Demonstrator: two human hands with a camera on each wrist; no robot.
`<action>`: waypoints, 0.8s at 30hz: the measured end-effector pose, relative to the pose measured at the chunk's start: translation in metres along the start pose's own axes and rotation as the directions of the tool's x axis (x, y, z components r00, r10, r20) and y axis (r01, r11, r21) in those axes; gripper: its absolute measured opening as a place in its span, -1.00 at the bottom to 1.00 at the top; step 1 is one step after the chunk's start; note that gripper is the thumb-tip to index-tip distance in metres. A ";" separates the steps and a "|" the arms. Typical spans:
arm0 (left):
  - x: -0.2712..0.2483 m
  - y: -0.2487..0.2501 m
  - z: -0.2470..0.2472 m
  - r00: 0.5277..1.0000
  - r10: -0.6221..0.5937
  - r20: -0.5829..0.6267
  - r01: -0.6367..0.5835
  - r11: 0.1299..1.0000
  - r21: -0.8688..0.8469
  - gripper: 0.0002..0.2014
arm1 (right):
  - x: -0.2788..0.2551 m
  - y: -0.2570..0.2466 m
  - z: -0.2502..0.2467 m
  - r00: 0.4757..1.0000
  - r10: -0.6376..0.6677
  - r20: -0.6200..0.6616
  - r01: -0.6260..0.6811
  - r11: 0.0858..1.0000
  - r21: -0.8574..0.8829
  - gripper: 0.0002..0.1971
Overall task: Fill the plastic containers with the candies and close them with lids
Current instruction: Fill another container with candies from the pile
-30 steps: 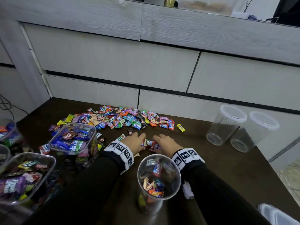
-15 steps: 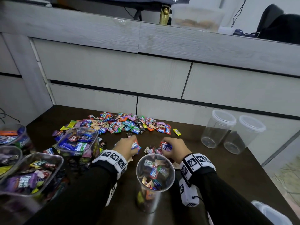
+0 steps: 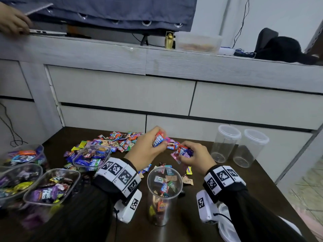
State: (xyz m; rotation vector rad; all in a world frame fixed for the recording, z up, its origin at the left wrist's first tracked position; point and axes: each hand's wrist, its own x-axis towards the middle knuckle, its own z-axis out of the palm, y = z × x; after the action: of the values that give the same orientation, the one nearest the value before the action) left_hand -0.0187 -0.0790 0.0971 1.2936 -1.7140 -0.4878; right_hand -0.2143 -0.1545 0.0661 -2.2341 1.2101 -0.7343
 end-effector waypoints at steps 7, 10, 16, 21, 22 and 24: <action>-0.031 0.014 0.021 0.974 0.097 0.205 -0.107 0.993 0.039 -0.87 | -0.012 -0.018 -0.006 0.996 -0.091 -0.002 0.091 0.994 0.054 -0.75; -0.041 0.010 0.026 0.957 0.095 0.276 -0.125 0.988 0.095 -0.83 | -0.015 -0.016 -0.006 0.997 -0.078 -0.006 0.078 0.997 0.004 -0.79; -0.043 0.009 0.029 0.938 0.109 0.330 -0.187 0.958 0.216 -0.77 | -0.019 -0.012 -0.004 0.997 -0.068 -0.024 0.067 0.997 -0.043 -0.78; -0.040 0.012 0.028 0.912 0.171 0.372 -0.291 0.910 0.295 -0.74 | -0.019 -0.012 -0.006 0.998 -0.065 -0.022 0.065 0.998 -0.027 -0.78; -0.038 0.013 0.028 0.903 0.173 0.392 -0.311 0.895 0.320 -0.73 | -0.020 -0.012 -0.006 0.997 -0.071 -0.029 0.071 0.997 -0.026 -0.78; -0.036 0.014 0.028 0.886 0.154 0.436 -0.340 0.857 0.387 -0.68 | -0.020 -0.016 -0.009 0.995 -0.089 -0.054 0.088 0.996 -0.017 -0.77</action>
State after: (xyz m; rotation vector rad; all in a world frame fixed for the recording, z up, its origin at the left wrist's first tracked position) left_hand -0.0481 -0.0464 0.0781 1.3166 -2.4110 -0.1954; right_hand -0.2203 -0.1312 0.0781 -2.3061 1.1519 -0.8278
